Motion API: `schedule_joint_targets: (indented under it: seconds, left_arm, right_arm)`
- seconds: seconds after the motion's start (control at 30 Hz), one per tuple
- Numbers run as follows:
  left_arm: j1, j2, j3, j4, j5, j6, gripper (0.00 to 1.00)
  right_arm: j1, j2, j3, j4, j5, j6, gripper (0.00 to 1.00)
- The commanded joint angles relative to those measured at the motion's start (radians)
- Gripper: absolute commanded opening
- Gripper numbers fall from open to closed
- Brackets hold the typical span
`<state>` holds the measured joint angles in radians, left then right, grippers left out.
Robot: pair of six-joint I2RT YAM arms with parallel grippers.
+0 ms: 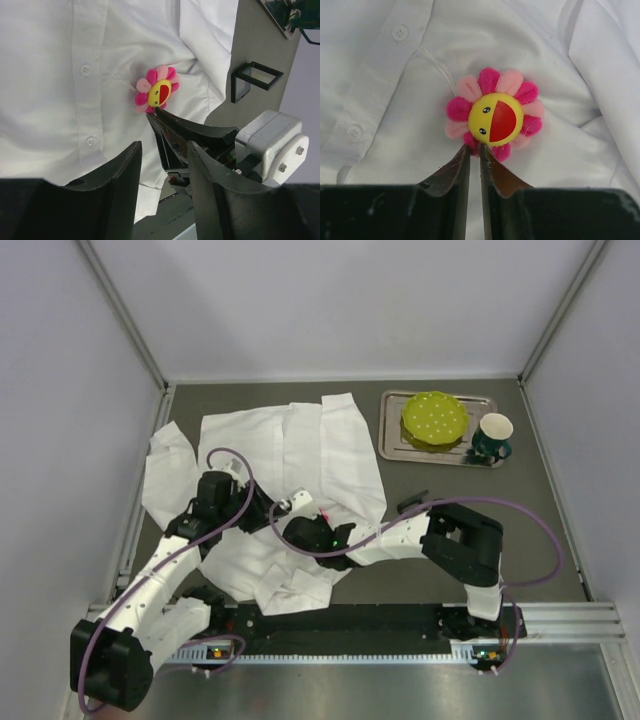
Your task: Remove the brooch from the garment
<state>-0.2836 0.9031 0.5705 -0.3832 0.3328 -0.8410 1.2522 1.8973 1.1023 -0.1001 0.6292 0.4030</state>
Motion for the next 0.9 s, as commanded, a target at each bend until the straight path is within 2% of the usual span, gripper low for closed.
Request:
schedule_joint_targets:
  seconds: [0.0, 0.1, 0.2, 0.33, 0.47, 0.63, 0.87]
  left_arm:
    - [0.001, -0.007, -0.004, 0.069, 0.055, 0.020, 0.47]
    - [0.001, 0.016, -0.008, 0.070, 0.072, 0.026, 0.49]
    - [0.001, 0.071, 0.006, 0.041, 0.083, 0.013, 0.51]
    - [-0.006, 0.152, 0.035, -0.009, 0.080, 0.031, 0.54]
    - [-0.009, 0.195, 0.002, 0.064, 0.161, 0.014, 0.55]
    - [-0.015, 0.238, -0.044, 0.199, 0.181, -0.053, 0.60]
    - [-0.026, 0.316, -0.050, 0.299, 0.181, -0.112, 0.56]
  right_arm:
    - [-0.019, -0.027, -0.019, 0.066, -0.008, 0.046, 0.07]
    - [-0.037, -0.058, -0.068, 0.092, -0.063, 0.059, 0.00]
    - [-0.062, -0.096, -0.110, 0.149, -0.120, 0.086, 0.00]
    - [-0.106, -0.158, -0.182, 0.253, -0.281, 0.129, 0.00]
    - [-0.148, -0.190, -0.211, 0.286, -0.391, 0.180, 0.00]
    - [-0.189, -0.228, -0.239, 0.316, -0.457, 0.212, 0.00]
    - [-0.241, -0.253, -0.291, 0.367, -0.522, 0.264, 0.00]
